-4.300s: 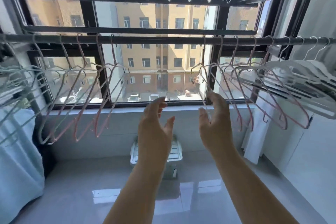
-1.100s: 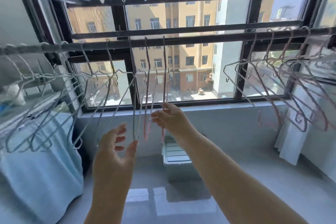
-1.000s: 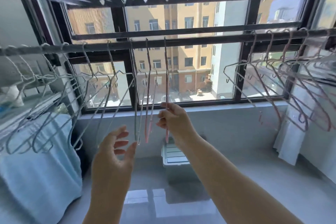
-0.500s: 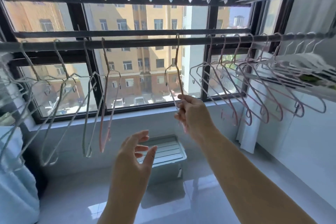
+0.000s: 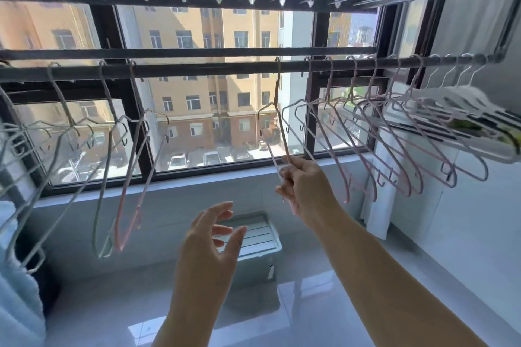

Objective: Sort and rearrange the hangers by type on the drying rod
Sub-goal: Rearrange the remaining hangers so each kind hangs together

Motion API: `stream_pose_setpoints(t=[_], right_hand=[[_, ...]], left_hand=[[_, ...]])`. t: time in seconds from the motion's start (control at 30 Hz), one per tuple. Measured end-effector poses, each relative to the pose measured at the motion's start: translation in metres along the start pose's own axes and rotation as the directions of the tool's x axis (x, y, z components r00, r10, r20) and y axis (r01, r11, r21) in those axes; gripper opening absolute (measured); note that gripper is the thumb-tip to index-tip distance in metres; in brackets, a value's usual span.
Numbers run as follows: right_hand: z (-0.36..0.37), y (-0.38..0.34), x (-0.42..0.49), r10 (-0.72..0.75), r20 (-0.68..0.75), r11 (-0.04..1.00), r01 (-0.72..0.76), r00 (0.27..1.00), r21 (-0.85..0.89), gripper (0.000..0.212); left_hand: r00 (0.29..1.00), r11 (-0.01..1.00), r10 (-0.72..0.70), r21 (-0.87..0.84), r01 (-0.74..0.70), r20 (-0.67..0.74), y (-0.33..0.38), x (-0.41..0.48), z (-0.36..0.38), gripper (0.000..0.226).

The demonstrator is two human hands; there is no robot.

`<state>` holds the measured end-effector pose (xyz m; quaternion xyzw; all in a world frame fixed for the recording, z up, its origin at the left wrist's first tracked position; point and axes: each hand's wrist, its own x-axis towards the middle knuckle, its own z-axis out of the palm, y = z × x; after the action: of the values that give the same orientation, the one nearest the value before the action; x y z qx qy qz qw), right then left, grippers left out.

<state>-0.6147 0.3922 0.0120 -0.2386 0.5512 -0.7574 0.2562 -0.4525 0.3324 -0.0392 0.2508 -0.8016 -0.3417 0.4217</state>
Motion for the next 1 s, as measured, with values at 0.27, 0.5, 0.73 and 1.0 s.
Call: stream_pose_setpoints(t=[0.27, 0.5, 0.73, 1.0], right_hand=[[0.001, -0.003, 0.007, -0.013, -0.012, 0.999, 0.012, 1.0, -0.046, 0.032], [0.007, 0.005, 0.005, -0.003, -0.057, 0.999, 0.0, 0.998, -0.054, 0.031], [0.019, 0.036, -0.025, -0.492, -0.076, 0.534, 0.231, 0.867, -0.813, 0.062], [0.054, 0.09, -0.103, -0.676, 0.2, 0.267, 0.488, 0.709, -0.831, 0.059]], left_hand=[[0.995, 1.0, 0.003, 0.007, -0.002, -0.105, -0.006, 0.012, -0.017, 0.036], [0.971, 0.998, 0.041, -0.042, -0.052, -0.237, -0.015, 0.016, -0.039, 0.034], [0.907, 0.998, 0.055, 0.059, -0.033, -0.418, -0.029, 0.023, -0.078, 0.038], [0.957, 0.942, -0.016, 0.316, 0.112, -0.291, -0.042, 0.035, -0.088, 0.046]])
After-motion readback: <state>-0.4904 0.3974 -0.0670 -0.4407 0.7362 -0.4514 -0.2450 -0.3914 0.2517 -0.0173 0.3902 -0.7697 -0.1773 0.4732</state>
